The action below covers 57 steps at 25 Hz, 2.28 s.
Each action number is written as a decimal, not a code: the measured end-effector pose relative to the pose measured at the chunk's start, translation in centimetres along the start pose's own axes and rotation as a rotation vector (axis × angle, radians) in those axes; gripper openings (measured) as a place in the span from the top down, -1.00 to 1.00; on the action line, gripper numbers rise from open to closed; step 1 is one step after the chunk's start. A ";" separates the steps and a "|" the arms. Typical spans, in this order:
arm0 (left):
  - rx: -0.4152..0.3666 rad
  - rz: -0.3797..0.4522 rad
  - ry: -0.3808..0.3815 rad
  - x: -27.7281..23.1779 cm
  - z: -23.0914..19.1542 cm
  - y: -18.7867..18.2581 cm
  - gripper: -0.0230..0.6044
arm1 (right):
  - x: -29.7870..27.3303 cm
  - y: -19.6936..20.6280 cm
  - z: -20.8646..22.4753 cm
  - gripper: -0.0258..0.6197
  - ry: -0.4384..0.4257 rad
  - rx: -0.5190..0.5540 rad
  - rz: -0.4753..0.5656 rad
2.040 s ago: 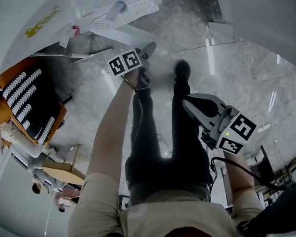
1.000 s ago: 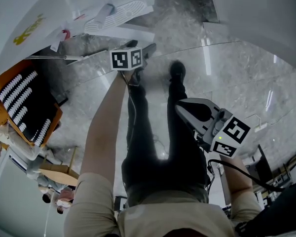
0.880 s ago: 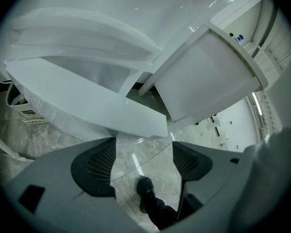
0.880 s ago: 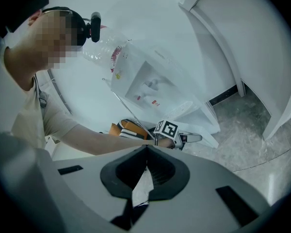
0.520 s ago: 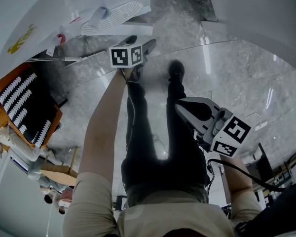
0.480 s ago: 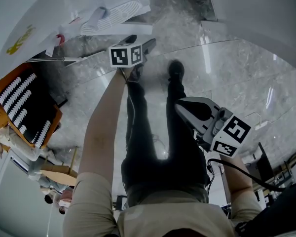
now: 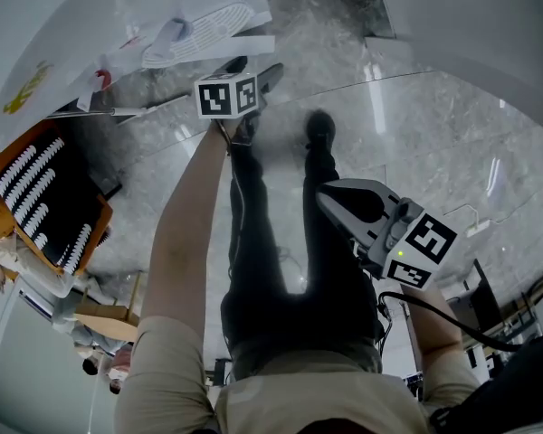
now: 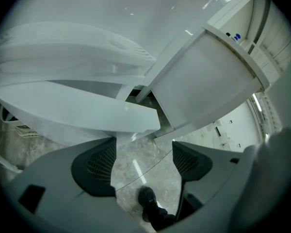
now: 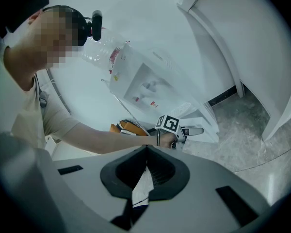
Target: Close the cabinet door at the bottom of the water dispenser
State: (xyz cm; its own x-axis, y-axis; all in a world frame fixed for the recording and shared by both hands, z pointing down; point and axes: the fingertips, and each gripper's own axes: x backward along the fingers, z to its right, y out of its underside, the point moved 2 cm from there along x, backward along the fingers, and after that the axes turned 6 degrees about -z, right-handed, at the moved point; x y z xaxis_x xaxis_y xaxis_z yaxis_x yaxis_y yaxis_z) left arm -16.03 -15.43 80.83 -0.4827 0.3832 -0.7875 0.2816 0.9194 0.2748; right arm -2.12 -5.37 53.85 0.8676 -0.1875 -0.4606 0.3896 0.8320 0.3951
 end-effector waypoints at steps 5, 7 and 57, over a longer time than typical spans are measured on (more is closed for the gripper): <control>0.008 0.027 -0.009 -0.1 -0.2 -0.9 -0.14 | 0.1 0.1 0.1 0.87 -0.005 -0.007 0.000; 0.000 0.028 -0.013 -0.3 -0.2 -1.1 -0.14 | 0.1 0.0 0.1 0.87 -0.009 -0.008 -0.001; 0.007 0.149 -0.066 -1.4 -1.4 -6.2 -0.14 | 1.5 0.0 2.2 0.87 -0.001 -0.027 -0.002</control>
State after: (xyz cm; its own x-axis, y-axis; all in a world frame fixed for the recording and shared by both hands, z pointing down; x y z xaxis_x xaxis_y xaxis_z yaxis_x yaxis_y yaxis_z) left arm -18.27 -21.60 81.04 -0.3801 0.5082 -0.7728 0.3515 0.8522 0.3875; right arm -0.16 -6.85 54.92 0.8674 -0.1896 -0.4601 0.3824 0.8457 0.3723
